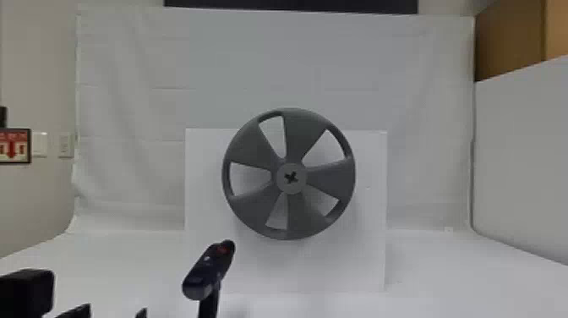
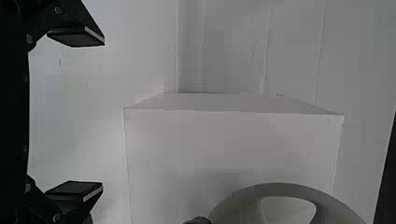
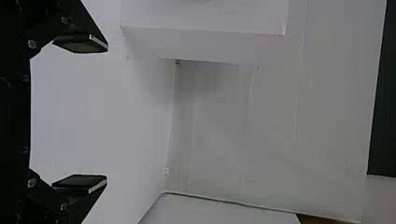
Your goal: Grasp the drill and bring into the middle of wheel
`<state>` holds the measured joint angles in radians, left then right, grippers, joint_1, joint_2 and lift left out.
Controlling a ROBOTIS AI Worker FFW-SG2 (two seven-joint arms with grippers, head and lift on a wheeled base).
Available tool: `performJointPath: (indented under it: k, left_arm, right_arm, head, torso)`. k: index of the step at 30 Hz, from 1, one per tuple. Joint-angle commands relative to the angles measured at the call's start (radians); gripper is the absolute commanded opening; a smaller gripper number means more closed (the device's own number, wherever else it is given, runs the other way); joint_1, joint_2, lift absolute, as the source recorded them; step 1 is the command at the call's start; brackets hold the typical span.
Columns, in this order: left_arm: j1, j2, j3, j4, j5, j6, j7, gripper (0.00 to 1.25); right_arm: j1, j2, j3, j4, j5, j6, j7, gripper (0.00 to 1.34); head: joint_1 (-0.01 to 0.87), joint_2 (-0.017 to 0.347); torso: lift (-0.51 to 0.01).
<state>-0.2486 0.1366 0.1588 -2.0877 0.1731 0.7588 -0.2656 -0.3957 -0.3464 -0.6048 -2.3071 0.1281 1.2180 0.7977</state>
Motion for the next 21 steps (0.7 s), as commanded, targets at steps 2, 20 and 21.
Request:
performJointPath:
  k: [2, 20, 21]
  left_arm:
    - [0.005, -0.026, 0.047, 0.000, -0.056, -0.001, 0.000, 1.06]
    - [0.009, -0.037, 0.065, -0.002, -0.063, -0.024, 0.086, 1.01]
    - [0.009, -0.035, 0.064, -0.002, -0.063, -0.026, 0.086, 1.01]
  right_arm:
    - [0.000, 0.001, -0.003, 0.000, -0.001, 0.000, 0.000, 1.05]
    - [0.003, 0.001, -0.009, 0.000, -0.004, 0.000, 0.000, 1.05]
    - [0.003, 0.001, -0.009, 0.000, -0.005, 0.000, 0.000, 1.05]
  head:
    - [0.000, 0.000]
    - [0.000, 0.000]
    - [0.000, 0.000]
  torso:
    - [-0.406]
    - [-0.406]
    - [-0.406]
